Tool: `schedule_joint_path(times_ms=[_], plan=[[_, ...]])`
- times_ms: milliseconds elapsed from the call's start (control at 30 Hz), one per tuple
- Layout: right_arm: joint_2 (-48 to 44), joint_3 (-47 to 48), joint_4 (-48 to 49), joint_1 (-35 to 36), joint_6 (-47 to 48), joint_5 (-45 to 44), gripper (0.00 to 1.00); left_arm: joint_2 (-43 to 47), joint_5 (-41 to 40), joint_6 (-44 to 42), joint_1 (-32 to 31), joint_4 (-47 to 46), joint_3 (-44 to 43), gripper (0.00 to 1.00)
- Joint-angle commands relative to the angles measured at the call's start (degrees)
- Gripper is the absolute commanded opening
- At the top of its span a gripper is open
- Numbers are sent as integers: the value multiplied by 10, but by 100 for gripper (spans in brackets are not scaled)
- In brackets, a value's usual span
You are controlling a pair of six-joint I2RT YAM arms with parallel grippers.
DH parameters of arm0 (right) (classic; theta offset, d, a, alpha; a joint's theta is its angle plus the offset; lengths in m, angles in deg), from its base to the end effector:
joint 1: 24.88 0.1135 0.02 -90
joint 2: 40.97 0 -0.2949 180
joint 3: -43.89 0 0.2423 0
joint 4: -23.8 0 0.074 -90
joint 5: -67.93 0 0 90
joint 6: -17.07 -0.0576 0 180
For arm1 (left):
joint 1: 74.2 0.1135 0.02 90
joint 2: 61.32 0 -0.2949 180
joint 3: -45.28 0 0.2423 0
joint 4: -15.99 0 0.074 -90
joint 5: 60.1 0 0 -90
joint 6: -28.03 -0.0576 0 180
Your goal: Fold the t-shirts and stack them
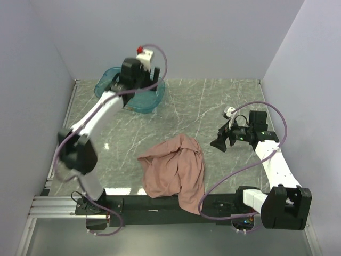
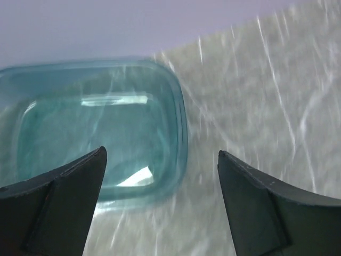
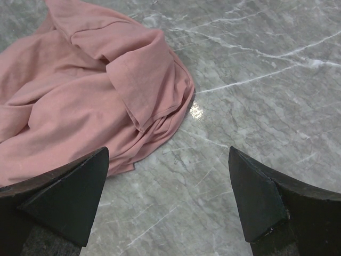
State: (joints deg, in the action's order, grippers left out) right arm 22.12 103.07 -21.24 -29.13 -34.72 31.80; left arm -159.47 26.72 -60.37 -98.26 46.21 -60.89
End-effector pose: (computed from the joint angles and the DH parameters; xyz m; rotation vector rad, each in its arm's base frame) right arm 0.2021 0.0316 0.2785 -0.9807 1.8639 0.6994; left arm 0.3880 -0.1697 0.3895 0.3467 1.9345 -0.2400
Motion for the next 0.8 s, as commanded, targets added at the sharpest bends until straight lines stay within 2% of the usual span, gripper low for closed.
schedule_joint_path(times_ms=[0, 67, 167, 333, 600, 767], plan=[[-12, 10, 2, 5, 1, 5, 99, -134, 41, 67, 30, 77, -150, 89], [-13, 10, 4, 4, 0, 5, 99, -214, 69, 81, 42, 117, -255, 83], [-12, 10, 3, 5, 1, 7, 99, -269, 77, 62, 43, 118, -303, 81], [-8, 10, 3, 5, 3, 8, 99, -287, 78, 29, 41, 66, -267, 79], [1, 13, -2, 6, 6, 6, 99, -321, 105, 12, 24, 64, -265, 78], [0, 13, -3, 6, 6, 6, 99, -348, 85, 3, 9, 69, -274, 75]])
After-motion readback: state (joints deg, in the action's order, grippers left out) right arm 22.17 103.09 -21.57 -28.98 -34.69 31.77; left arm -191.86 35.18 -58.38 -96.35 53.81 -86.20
